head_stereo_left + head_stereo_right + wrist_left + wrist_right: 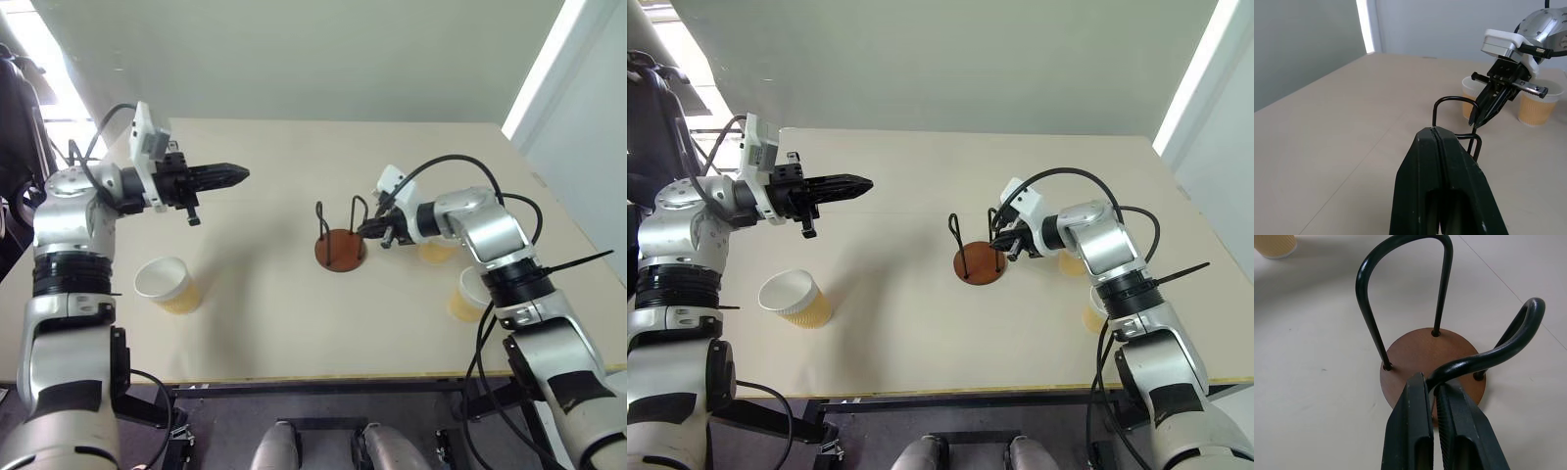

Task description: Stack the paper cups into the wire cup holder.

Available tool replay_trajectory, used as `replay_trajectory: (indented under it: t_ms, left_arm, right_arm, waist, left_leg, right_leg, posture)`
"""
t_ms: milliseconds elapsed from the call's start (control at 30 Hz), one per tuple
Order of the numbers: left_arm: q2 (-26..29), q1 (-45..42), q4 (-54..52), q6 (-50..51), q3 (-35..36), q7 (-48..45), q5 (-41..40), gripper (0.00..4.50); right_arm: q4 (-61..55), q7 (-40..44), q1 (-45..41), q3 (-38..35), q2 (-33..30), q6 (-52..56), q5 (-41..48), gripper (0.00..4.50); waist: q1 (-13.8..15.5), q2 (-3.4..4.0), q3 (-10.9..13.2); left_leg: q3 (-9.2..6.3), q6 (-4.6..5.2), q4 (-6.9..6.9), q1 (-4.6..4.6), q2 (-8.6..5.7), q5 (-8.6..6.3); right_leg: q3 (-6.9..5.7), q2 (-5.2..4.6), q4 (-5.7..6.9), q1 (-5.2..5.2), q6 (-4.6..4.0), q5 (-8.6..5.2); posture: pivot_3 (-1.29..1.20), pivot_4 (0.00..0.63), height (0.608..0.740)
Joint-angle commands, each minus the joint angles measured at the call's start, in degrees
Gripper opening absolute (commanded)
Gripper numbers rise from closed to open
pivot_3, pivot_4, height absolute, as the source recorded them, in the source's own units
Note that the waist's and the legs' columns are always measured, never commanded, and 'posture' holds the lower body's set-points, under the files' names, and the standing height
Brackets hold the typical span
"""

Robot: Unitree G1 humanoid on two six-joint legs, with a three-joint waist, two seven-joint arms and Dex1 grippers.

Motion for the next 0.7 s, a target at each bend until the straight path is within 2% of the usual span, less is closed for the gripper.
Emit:
replay_trajectory:
  t_ms: [33, 400, 700]
  left_arm:
    - [1.6, 0.7, -3.7, 1.7, -0.4, -4.5, -1.4, 0.00]
    - [5.1, 0.7, -1.8, -5.7, -5.3, -11.1, 3.3, 0.00]
    - [6.9, 0.4, -4.1, -4.8, -10.0, -11.2, -1.6, 0.00]
  right_arm:
    - [-2.0, 0.5, 0.3, 0.7, -0.6, 0.4, 0.5, 0.02]
    - [-2.1, 0.5, 0.7, 1.2, -0.8, 0.4, 0.8, 0.02]
    - [-2.3, 1.0, 1.0, 1.9, -1.1, 0.8, 1.0, 0.02]
  waist:
    - [0.0, 0.00, 0.0]
    - [0.0, -0.01, 0.0]
    - [0.0, -0.02, 0.0]
  left_leg:
    - [0.00, 0.00, 0.00, 0.00, 0.00, 0.00]
    - [-0.02, 0.00, 0.00, 0.03, 0.01, 0.00]
    - [-0.01, 0.00, 0.00, 0.03, 0.01, 0.00]
  right_leg:
    - [0.00, 0.00, 0.00, 0.00, 0.00, 0.00]
    - [0.00, 0.01, 0.01, 0.02, -0.01, 0.00]
    - [0.00, 0.01, 0.01, 0.01, -0.03, -0.01]
  posture:
    - [0.00, 0.150, 0.740]
    - [0.00, 0.150, 0.740]
    - [0.00, 0.150, 0.740]
